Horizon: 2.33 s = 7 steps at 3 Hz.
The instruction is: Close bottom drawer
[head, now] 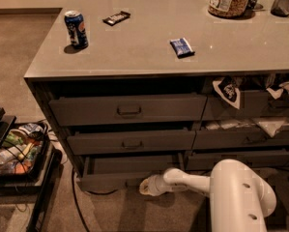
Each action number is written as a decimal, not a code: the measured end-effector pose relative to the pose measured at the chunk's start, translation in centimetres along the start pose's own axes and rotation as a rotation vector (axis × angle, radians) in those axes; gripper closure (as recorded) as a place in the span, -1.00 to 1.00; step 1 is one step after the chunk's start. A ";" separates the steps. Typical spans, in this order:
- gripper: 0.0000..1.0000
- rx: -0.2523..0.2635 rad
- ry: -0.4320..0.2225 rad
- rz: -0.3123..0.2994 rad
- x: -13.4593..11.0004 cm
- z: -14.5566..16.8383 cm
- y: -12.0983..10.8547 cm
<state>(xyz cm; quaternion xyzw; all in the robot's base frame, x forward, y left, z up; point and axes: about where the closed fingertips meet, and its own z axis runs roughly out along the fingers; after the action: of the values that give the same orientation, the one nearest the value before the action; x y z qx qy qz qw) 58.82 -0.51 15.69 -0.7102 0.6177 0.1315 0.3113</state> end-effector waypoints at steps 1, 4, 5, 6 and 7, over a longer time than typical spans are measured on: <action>1.00 0.020 0.015 -0.024 0.1 0.4 -1.2; 1.00 0.178 0.085 -0.038 2.9 0.3 -7.5; 1.00 0.228 0.114 -0.030 3.9 -0.1 -9.6; 1.00 0.254 0.134 -0.029 4.5 -0.3 -10.8; 1.00 0.260 0.152 -0.038 4.7 0.0 -11.8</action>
Offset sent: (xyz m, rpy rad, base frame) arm 0.0908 0.0090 -0.0051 -0.0436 -0.1848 -0.0223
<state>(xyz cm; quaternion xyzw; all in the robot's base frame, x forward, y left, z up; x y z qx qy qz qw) 71.06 -3.74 16.29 -0.6835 0.6375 -0.0095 0.3553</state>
